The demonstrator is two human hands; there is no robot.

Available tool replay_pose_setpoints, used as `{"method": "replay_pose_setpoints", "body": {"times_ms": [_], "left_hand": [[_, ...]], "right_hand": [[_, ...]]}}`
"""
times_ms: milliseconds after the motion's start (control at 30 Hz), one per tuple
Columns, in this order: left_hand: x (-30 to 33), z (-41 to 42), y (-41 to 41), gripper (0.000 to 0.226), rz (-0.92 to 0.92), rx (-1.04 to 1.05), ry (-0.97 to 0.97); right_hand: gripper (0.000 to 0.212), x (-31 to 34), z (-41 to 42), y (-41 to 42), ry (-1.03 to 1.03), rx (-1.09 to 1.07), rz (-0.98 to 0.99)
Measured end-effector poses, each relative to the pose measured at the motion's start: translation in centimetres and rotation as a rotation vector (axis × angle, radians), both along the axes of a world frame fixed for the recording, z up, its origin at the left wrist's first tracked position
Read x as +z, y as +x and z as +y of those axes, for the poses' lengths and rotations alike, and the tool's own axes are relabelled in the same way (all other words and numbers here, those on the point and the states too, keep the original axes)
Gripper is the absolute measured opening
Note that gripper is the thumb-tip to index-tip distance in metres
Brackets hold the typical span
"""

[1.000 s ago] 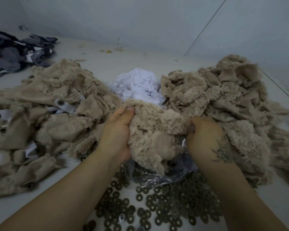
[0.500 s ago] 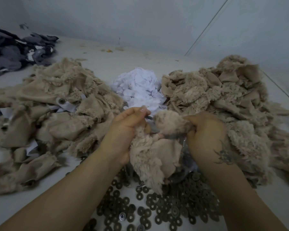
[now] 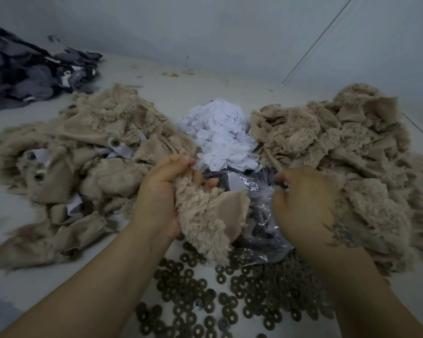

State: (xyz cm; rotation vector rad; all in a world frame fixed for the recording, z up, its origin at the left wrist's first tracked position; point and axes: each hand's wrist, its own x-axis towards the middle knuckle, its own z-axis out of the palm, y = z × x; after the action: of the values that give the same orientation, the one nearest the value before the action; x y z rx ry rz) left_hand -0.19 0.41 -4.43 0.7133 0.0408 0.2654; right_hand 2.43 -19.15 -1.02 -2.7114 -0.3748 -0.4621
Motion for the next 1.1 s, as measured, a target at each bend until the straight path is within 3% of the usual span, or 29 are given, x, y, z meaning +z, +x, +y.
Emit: {"method": "replay_pose_setpoints", "body": {"times_ms": [100, 200, 233, 333, 400, 500, 633, 700, 767, 833, 933, 1000, 1100], "left_hand": [[0.0, 0.3, -0.5, 0.013, -0.026, 0.010, -0.001], [0.3, 0.3, -1.1, 0.012, -0.061, 0.034, 0.039], [0.4, 0.2, -1.3, 0.011, -0.076, 0.039, 0.044], [0.5, 0.1, -1.6, 0.009, -0.116, 0.043, 0.045], [0.3, 0.1, -1.8, 0.009, -0.130, 0.065, 0.073], [-0.2, 0.5, -2.0, 0.008, -0.109, 0.138, 0.169], [-0.7, 2.0, -2.5, 0.022, -0.067, 0.212, 0.476], [-1.0, 2.6, -2.7, 0.023, -0.032, 0.252, 0.620], [-1.2, 2.9, -2.7, 0.021, 0.019, 0.254, 0.741], [-1.2, 3.1, -2.7, 0.011, 0.041, 0.148, 0.860], [-1.2, 3.1, -2.2, 0.051, -0.001, -0.066, 1.036], [-1.3, 2.2, -1.8, 0.057, 0.009, -0.019, 1.082], [-1.6, 1.3, -1.3, 0.049, -0.036, 0.078, 0.986]], "right_hand": [[0.050, -0.9, 2.0, -1.6, 0.061, 0.105, 0.220], [0.043, -2.9, 3.7, -2.6, 0.025, 0.223, 0.417], [0.038, -3.4, 3.8, -2.4, 0.107, 0.233, 0.453], [0.025, -3.4, 4.1, -2.6, 0.673, 0.268, 0.736], [0.020, -3.1, 4.1, -2.8, 0.946, 0.285, 0.844], [0.016, -2.8, 4.1, -2.7, 1.189, 0.266, 0.872], [0.033, -2.6, 4.1, -2.6, 1.542, 0.348, 0.866], [0.035, -2.7, 4.0, -2.4, 1.609, 0.386, 0.797], [0.023, -2.8, 4.0, -2.2, 1.625, 0.457, 0.765], [0.014, -3.1, 4.1, -2.2, 1.619, 0.512, 0.820], [0.024, -3.8, 4.5, -2.5, 1.510, 0.515, 0.884], [0.021, -4.2, 4.8, -2.7, 1.459, 0.468, 0.851], [0.018, -4.3, 4.9, -2.7, 1.427, 0.346, 0.851]]}}
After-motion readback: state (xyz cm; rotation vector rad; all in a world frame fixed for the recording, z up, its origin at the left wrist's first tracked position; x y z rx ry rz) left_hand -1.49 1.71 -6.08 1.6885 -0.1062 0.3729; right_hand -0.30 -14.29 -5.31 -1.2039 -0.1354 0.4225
